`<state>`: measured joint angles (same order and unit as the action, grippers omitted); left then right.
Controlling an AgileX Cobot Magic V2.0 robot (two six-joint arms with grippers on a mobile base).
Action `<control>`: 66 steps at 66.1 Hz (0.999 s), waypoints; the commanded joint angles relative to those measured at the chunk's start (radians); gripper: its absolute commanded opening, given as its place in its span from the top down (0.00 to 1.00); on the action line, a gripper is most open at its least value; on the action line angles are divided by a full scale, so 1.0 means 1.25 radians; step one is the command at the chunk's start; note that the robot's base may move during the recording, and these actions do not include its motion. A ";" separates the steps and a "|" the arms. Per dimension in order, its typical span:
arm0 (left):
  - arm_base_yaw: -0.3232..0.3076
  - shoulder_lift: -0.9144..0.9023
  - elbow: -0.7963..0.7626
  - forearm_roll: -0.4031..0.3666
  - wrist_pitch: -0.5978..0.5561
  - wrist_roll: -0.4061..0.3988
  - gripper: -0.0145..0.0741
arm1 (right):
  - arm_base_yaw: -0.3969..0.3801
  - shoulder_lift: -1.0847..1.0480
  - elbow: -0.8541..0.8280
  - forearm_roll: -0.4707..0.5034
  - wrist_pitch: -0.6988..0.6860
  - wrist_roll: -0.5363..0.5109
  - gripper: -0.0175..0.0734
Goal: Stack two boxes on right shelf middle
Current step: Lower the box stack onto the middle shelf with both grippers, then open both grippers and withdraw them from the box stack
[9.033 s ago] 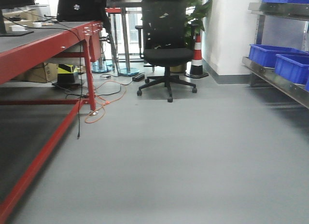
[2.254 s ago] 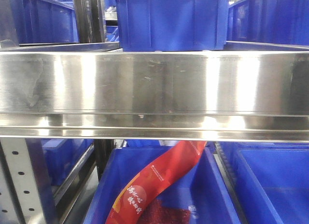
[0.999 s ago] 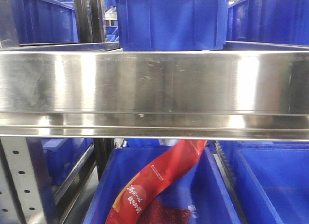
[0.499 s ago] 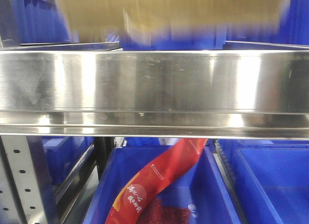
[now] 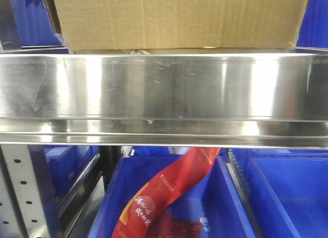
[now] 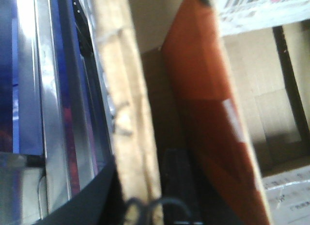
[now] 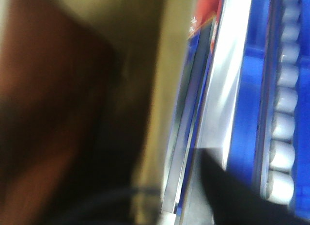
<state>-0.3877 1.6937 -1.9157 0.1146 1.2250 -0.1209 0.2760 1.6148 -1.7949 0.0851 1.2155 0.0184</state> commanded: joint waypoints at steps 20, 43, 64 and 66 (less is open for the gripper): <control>-0.004 -0.067 -0.003 0.001 -0.003 0.005 0.25 | -0.002 -0.090 0.002 -0.001 -0.028 0.000 0.31; -0.004 -0.239 0.061 0.034 -0.003 0.005 0.59 | -0.002 -0.254 0.098 -0.021 -0.131 0.000 0.85; -0.004 -0.513 0.450 0.037 -0.280 0.005 0.96 | -0.002 -0.470 0.426 -0.021 -0.351 -0.045 0.99; -0.004 -0.545 0.497 0.039 -0.317 0.005 0.96 | -0.002 -0.493 0.463 -0.021 -0.378 -0.051 0.99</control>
<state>-0.3874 1.0972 -1.4019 0.1553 0.9407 -0.1171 0.2742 1.0690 -1.3114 0.0720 0.8449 -0.0151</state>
